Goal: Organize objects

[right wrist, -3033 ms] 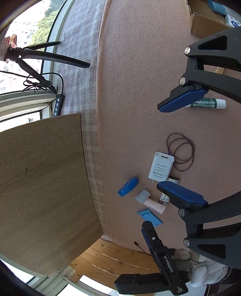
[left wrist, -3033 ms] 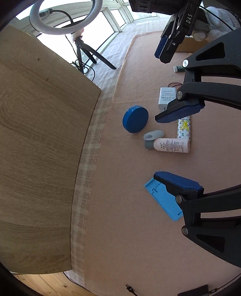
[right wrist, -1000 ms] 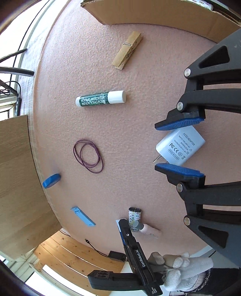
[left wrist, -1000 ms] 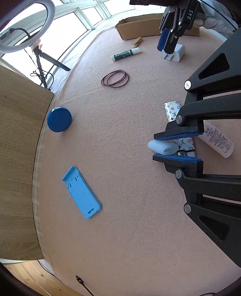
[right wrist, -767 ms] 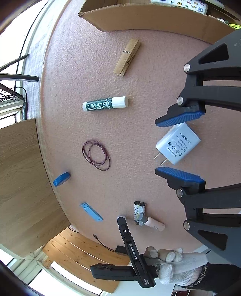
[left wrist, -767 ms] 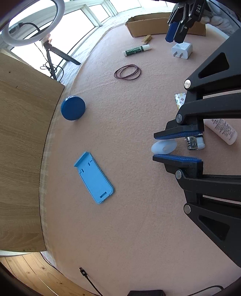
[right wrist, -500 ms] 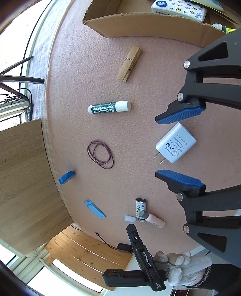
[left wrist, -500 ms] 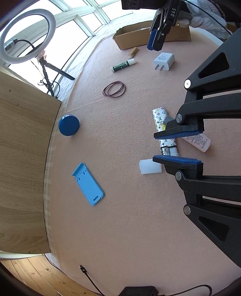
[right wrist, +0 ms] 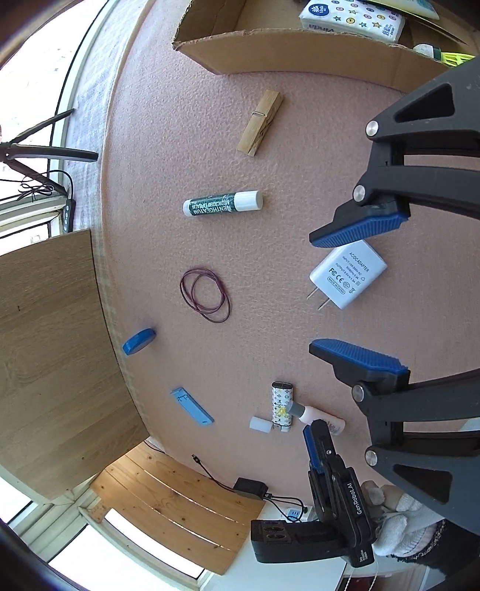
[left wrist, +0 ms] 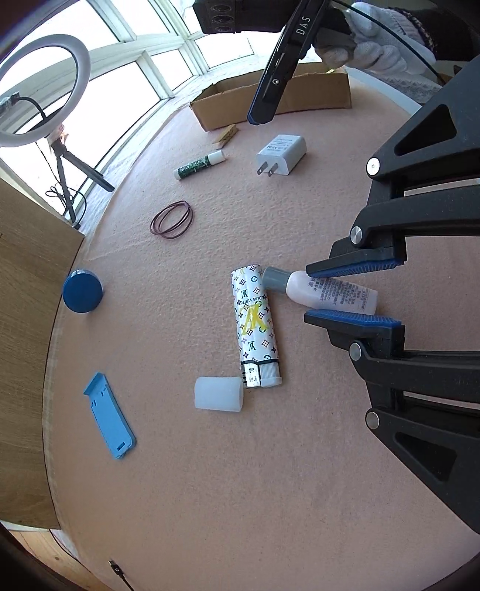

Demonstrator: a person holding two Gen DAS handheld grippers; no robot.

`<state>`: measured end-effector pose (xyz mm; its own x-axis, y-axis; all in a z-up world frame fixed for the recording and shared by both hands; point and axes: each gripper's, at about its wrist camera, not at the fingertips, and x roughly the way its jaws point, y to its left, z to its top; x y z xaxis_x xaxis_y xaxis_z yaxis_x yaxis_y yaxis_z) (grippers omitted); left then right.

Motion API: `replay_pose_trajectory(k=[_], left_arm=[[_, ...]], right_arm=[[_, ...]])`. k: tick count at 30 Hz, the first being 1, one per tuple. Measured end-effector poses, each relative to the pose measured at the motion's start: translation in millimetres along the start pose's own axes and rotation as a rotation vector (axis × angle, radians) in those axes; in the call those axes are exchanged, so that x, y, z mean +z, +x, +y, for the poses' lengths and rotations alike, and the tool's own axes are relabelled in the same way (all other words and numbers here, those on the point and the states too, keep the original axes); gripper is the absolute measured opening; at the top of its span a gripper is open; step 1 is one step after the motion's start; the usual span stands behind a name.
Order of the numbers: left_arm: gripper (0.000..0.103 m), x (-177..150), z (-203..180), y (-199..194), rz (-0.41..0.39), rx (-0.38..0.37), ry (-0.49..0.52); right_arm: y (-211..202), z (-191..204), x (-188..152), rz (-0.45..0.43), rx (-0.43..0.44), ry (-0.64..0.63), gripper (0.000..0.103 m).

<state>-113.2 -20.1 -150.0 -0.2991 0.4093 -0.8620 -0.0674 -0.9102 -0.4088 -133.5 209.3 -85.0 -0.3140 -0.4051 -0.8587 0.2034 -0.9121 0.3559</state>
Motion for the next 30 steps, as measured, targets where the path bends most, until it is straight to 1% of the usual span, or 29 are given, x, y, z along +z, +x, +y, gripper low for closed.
replay_pose_trajectory(k=[4, 6, 9, 12, 14, 15, 16, 20, 23, 26, 30], left_arm=[[0.020, 0.8, -12.7, 9.4, 0.011, -0.031, 0.011], [0.019, 1.8, -22.2, 10.0, 0.019, -0.033, 0.038], [0.019, 6.3, -32.1, 0.6, -0.004, 0.005, 0.102], [0.020, 20.6, -31.3, -8.6, -0.027, 0.050, 0.138], [0.025, 31.1, -27.4, -10.7, -0.028, 0.072, 0.159], [0.031, 35.4, -26.6, -10.0, -0.026, 0.087, 0.176], [0.033, 40.1, -25.9, -8.3, -0.019, 0.101, 0.195], [0.033, 54.1, -25.1, 3.8, 0.025, 0.125, 0.263], [0.033, 59.7, -21.9, 12.9, 0.062, 0.098, 0.271], [0.033, 56.8, -18.5, 17.9, 0.088, 0.093, 0.281], [0.033, 48.4, -20.1, 15.1, 0.091, 0.117, 0.336]], right_arm=[[-0.7, 3.8, -0.8, -0.001, 0.012, -0.003, 0.048], [-0.7, 5.6, -1.7, 0.002, 0.018, -0.005, 0.048], [-1.7, 9.3, -3.1, 0.001, 0.029, -0.006, 0.048], [-1.3, 17.3, -6.3, 0.003, 0.041, -0.013, 0.048], [0.6, 23.6, -9.4, 0.009, 0.049, -0.020, 0.048], [2.2, 26.8, -11.1, 0.014, 0.054, -0.022, 0.048], [4.2, 30.0, -12.8, 0.018, 0.058, -0.026, 0.048], [12.7, 40.9, -20.4, 0.037, 0.072, -0.026, 0.048], [16.9, 47.4, -25.3, 0.049, 0.079, -0.027, 0.048], [17.6, 51.0, -27.3, 0.051, 0.080, -0.029, 0.048], [17.3, 51.0, -26.9, 0.051, 0.077, -0.025, 0.048]])
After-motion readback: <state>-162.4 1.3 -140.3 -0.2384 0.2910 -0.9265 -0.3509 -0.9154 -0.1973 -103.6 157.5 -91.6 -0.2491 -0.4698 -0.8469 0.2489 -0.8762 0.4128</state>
